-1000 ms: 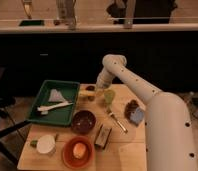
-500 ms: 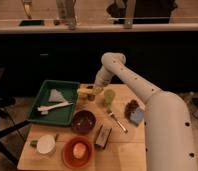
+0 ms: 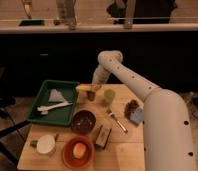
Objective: Place banana in metal cup
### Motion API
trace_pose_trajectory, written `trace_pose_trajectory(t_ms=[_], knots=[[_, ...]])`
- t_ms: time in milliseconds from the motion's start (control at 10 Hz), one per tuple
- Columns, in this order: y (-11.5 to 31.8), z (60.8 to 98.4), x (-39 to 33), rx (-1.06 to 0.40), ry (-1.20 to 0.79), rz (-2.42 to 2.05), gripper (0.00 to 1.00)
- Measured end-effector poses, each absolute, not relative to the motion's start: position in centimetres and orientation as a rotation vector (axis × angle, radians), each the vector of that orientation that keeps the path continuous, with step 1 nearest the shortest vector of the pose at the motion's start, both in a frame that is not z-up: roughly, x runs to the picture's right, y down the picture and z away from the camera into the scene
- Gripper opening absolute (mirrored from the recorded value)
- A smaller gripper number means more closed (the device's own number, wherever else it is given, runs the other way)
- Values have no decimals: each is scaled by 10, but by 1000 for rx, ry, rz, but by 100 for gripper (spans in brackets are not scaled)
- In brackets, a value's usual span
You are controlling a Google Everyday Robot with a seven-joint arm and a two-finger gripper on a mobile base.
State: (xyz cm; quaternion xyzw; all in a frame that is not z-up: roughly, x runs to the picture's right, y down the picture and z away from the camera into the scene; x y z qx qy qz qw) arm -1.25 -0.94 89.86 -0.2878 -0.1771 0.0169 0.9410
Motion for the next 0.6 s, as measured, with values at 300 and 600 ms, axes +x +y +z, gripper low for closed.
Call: trace_pose_trajectory(t_ms=[300,600], knots=[[-17,905,-8,-570,-322,43,0],[-24,909,5,-557,-311,82,0]])
